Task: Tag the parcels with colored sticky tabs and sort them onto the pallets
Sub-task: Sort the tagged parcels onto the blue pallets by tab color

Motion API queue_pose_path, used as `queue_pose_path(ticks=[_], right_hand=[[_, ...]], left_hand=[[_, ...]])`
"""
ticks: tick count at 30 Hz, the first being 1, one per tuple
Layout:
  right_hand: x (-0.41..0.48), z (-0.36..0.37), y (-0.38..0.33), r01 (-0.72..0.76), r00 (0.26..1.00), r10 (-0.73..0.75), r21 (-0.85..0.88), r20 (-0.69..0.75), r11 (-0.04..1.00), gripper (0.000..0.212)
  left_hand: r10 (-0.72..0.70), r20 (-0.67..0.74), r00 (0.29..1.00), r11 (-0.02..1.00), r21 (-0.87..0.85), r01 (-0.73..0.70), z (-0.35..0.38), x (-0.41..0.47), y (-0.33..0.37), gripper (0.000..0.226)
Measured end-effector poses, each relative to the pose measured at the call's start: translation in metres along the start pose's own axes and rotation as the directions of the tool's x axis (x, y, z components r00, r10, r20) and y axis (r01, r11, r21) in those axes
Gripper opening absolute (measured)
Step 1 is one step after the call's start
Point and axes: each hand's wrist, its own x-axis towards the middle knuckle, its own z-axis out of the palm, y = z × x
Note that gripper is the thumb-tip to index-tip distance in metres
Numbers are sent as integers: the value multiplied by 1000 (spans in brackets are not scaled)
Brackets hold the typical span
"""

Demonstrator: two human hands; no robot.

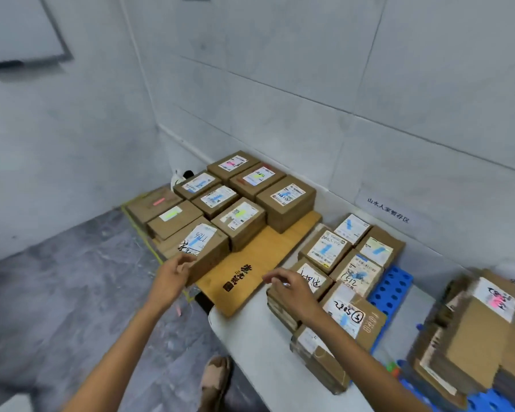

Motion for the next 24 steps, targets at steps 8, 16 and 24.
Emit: queue_pose_path(ticks=[8,16,24], right_hand=[[109,108,3,-288,958,285,103,43,952,18],[192,193,-14,-536,843,533,207,74,819,50],[218,231,-23,-498,826,561,539,55,680,56]], left_hand=[[9,230,973,962,265,-71,-8,117,-106,24],[44,456,889,804,512,-302,-7,217,-168,34],[212,449,868,836,378,-399,-8,243,-178,43]])
